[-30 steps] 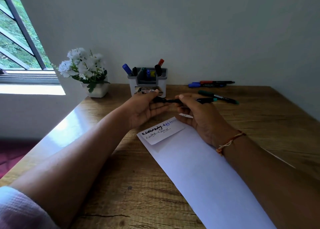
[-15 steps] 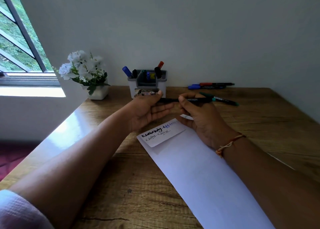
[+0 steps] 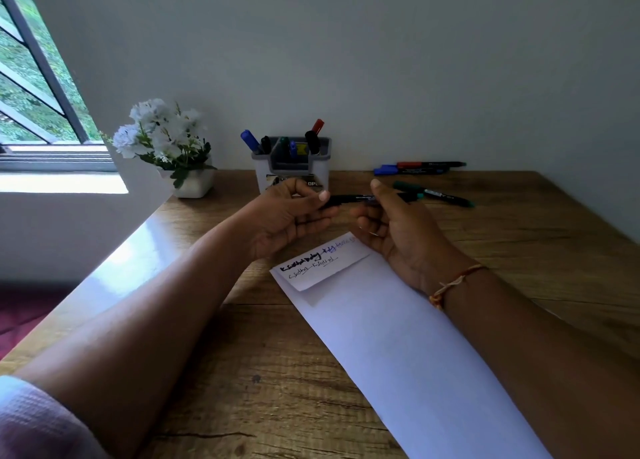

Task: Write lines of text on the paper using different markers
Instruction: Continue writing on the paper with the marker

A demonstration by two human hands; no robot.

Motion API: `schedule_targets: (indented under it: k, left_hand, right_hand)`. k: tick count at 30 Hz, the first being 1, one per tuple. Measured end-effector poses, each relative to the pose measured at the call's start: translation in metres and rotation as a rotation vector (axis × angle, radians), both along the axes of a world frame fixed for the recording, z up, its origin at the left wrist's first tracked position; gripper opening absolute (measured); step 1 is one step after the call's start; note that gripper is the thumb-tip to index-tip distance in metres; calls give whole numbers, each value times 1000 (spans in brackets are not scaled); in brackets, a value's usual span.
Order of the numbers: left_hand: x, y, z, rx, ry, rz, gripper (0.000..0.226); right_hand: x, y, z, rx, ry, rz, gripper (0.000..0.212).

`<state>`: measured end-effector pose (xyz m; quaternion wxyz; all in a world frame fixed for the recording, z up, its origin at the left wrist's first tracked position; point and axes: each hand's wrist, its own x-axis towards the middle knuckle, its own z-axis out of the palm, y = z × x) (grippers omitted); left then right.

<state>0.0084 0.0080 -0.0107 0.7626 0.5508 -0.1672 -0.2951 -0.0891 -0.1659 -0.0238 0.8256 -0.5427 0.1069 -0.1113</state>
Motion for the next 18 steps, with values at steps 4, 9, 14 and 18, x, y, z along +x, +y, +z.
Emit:
schedule_targets:
  k: [4, 9, 14, 18]
  left_hand:
    - [1, 0, -1, -3, -36, -8, 20]
    - [3, 2, 0, 5, -49, -22, 22]
    - [1, 5, 2, -5, -96, 6, 22]
    - [-3, 2, 5, -50, -135, 146, 28]
  right_hand:
    - [-2, 2, -1, -31, 10, -46, 21]
    - [-2, 4, -1, -43, 11, -45, 26]
    - [-1, 4, 2, -48, 21, 11, 34]
    - [3, 6, 4, -76, 25, 1, 41]
